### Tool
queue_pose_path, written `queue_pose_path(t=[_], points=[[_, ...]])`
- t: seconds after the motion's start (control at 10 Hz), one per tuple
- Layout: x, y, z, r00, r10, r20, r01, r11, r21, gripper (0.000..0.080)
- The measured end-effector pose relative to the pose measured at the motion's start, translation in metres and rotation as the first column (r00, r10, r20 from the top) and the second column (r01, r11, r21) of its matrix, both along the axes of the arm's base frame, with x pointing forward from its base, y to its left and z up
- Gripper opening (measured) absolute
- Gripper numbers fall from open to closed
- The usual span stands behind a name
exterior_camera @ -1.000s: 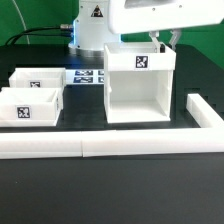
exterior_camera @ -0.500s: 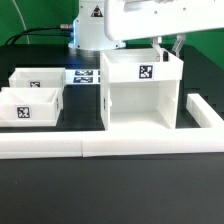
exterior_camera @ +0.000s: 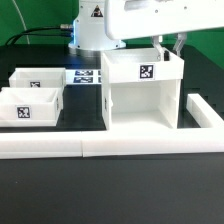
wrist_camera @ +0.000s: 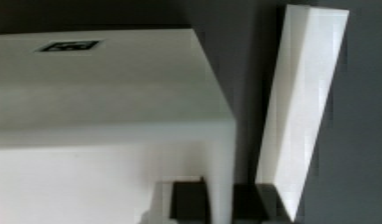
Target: Assemble drawer
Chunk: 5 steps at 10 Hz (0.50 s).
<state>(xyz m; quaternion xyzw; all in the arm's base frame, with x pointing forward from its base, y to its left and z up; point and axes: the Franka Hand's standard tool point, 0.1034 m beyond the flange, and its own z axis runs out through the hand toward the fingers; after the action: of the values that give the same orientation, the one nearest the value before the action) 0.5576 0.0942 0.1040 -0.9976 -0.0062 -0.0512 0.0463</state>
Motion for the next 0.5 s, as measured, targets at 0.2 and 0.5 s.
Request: queue_pose_path(t=[0.2, 0.5], points=[[0.011, 0.008, -0.002, 0.972, -0.234, -0.019, 0.234, 0.972, 0.030, 0.0039], [0.036, 0.004, -0.002, 0.914, -0.406, -0.012, 0.406, 0.912, 0.057, 0.0044]])
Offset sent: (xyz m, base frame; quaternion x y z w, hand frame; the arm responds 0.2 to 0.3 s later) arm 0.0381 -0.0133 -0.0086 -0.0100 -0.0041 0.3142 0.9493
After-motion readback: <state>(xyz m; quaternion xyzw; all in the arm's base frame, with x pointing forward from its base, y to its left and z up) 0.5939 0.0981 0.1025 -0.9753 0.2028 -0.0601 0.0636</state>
